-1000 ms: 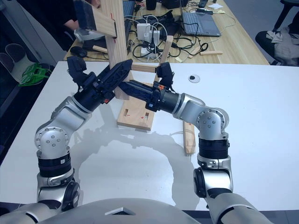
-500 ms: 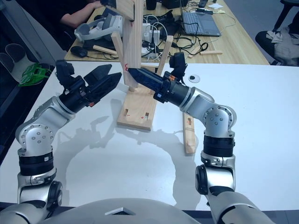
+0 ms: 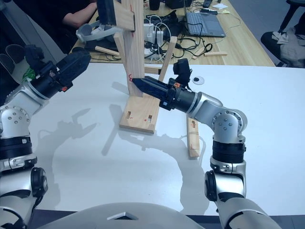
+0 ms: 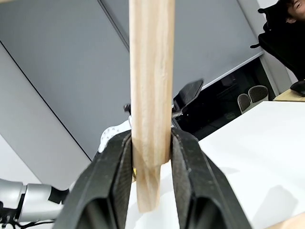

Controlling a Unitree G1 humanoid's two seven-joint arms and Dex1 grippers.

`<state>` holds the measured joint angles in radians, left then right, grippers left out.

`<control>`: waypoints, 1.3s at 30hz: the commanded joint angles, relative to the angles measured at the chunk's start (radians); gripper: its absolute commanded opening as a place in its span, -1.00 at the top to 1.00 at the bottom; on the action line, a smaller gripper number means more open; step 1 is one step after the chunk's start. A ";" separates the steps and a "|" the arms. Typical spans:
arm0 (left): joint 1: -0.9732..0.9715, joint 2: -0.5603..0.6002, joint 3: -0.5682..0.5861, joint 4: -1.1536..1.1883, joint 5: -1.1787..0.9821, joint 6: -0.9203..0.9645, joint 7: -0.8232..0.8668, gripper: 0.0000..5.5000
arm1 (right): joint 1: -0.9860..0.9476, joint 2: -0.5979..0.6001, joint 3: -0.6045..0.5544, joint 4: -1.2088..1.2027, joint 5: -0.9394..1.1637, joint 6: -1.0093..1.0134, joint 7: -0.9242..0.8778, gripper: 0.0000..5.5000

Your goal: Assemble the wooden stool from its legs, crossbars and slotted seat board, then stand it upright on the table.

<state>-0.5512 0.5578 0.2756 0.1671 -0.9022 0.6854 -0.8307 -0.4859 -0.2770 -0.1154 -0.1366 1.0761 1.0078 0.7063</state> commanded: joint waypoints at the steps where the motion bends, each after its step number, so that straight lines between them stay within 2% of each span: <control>1: -0.102 0.032 -0.002 0.105 0.053 -0.017 -0.040 -0.92 | 0.023 -0.009 0.017 -0.037 0.022 0.021 0.012 0.63; 6: -0.172 0.034 0.003 0.172 0.073 -0.016 -0.085 -0.92 | 0.044 -0.005 0.036 -0.062 0.029 0.035 0.013 0.63; 21: -0.255 0.031 0.038 0.097 -0.035 0.149 -0.141 -0.92 | 0.077 -0.004 0.084 -0.122 0.052 0.067 -0.005 0.63; 31: -0.274 0.032 -0.003 0.014 -0.073 0.252 -0.187 -0.92 | 0.074 -0.011 0.152 -0.105 0.002 0.055 0.020 0.63; 38: -0.269 0.032 -0.045 0.014 -0.050 0.257 -0.217 -0.92 | 0.076 -0.040 0.206 -0.108 -0.058 0.035 0.071 0.63; 39: -0.272 0.033 -0.045 0.016 -0.050 0.259 -0.220 -0.87 | 0.077 -0.044 0.207 -0.105 -0.064 0.031 0.076 0.63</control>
<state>-0.8120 0.5813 0.2385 0.1845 -0.9574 0.9314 -1.0420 -0.4018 -0.3111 0.0925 -0.2378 1.0248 1.0525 0.7702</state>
